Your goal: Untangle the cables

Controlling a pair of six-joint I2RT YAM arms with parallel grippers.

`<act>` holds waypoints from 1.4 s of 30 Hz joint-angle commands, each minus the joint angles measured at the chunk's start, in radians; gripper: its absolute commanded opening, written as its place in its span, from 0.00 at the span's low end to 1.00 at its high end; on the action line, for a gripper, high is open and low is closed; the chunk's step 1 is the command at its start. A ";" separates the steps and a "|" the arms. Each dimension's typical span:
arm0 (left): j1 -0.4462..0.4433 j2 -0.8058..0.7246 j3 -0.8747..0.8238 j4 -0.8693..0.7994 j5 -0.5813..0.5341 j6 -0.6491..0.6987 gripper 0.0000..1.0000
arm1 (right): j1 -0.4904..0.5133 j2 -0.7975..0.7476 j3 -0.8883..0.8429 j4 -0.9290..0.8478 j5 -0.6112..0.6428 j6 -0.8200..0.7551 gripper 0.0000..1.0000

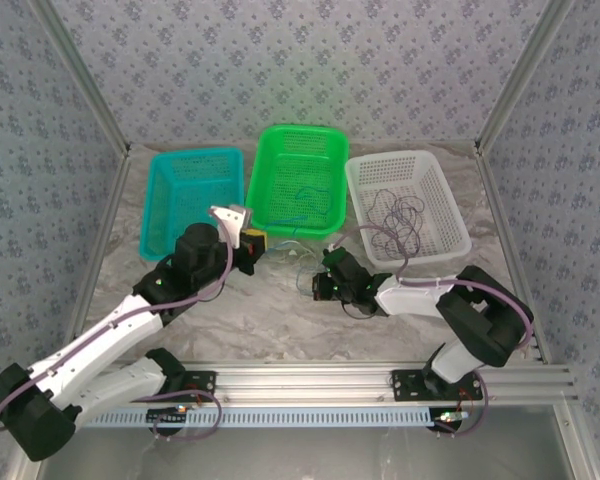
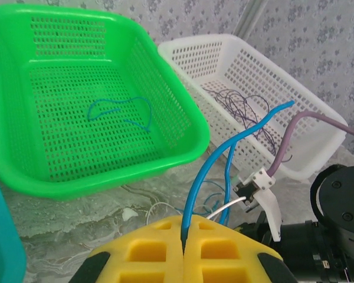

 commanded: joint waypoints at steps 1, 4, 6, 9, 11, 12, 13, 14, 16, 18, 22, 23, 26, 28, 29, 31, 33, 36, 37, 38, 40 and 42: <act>0.008 0.009 0.035 -0.048 0.045 0.015 0.00 | 0.014 -0.052 0.026 -0.056 -0.009 -0.047 0.32; 0.008 0.006 0.023 -0.069 0.035 0.008 0.00 | 0.046 -0.121 0.062 -0.155 0.044 -0.143 0.65; 0.007 0.005 0.019 -0.086 0.018 0.005 0.00 | 0.058 -0.167 0.071 -0.195 0.069 -0.194 0.69; 0.009 0.005 0.019 -0.102 0.013 0.001 0.00 | 0.059 -0.238 0.071 -0.244 0.096 -0.227 0.72; 0.010 0.006 0.018 -0.098 0.020 -0.001 0.00 | 0.063 -0.279 0.072 -0.265 0.111 -0.250 0.74; 0.011 0.008 0.018 -0.096 0.023 -0.002 0.00 | 0.063 -0.296 0.075 -0.278 0.120 -0.262 0.75; 0.011 0.012 0.018 -0.094 0.025 -0.003 0.00 | 0.063 -0.307 0.081 -0.291 0.129 -0.272 0.75; 0.011 0.015 0.020 -0.094 0.028 -0.002 0.00 | 0.062 -0.313 0.088 -0.303 0.134 -0.280 0.75; 0.010 0.022 0.021 -0.091 0.037 -0.004 0.00 | 0.061 -0.311 0.109 -0.321 0.139 -0.303 0.75; 0.011 0.026 0.021 -0.091 0.051 -0.005 0.00 | 0.060 -0.296 0.121 -0.316 0.142 -0.349 0.75; 0.010 0.021 0.018 -0.079 0.082 -0.009 0.00 | 0.058 -0.243 0.131 -0.239 0.163 -0.469 0.78; 0.011 0.021 0.019 -0.079 0.098 -0.011 0.00 | 0.058 -0.228 0.137 -0.221 0.170 -0.494 0.78; 0.010 0.021 0.016 -0.081 0.130 -0.009 0.00 | 0.050 -0.197 0.167 -0.202 0.202 -0.535 0.81; 0.011 0.021 0.010 -0.082 0.145 -0.005 0.00 | 0.039 -0.180 0.178 -0.188 0.201 -0.555 0.82; 0.011 0.021 0.010 -0.086 0.152 -0.002 0.00 | 0.032 -0.173 0.179 -0.182 0.201 -0.562 0.83; 0.010 0.021 0.010 -0.093 0.165 0.009 0.00 | 0.019 -0.158 0.182 -0.171 0.199 -0.560 0.83; 0.010 0.020 0.013 -0.099 0.179 0.019 0.00 | 0.000 -0.145 0.174 -0.151 0.172 -0.556 0.79; 0.011 0.012 0.010 -0.096 0.163 0.017 0.00 | -0.027 -0.123 0.171 -0.133 0.100 -0.546 0.34; 0.011 0.003 0.005 -0.089 0.141 0.010 0.00 | -0.034 -0.116 0.168 -0.131 0.064 -0.532 0.19; 0.011 -0.011 -0.003 -0.079 0.103 -0.001 0.00 | -0.035 -0.107 0.161 -0.128 0.031 -0.516 0.10; 0.013 -0.049 -0.027 -0.037 0.054 -0.018 0.00 | -0.030 -0.091 0.128 -0.101 -0.030 -0.474 0.00; 0.019 -0.088 -0.058 0.023 0.006 -0.042 0.00 | -0.025 -0.068 0.083 -0.070 -0.057 -0.411 0.00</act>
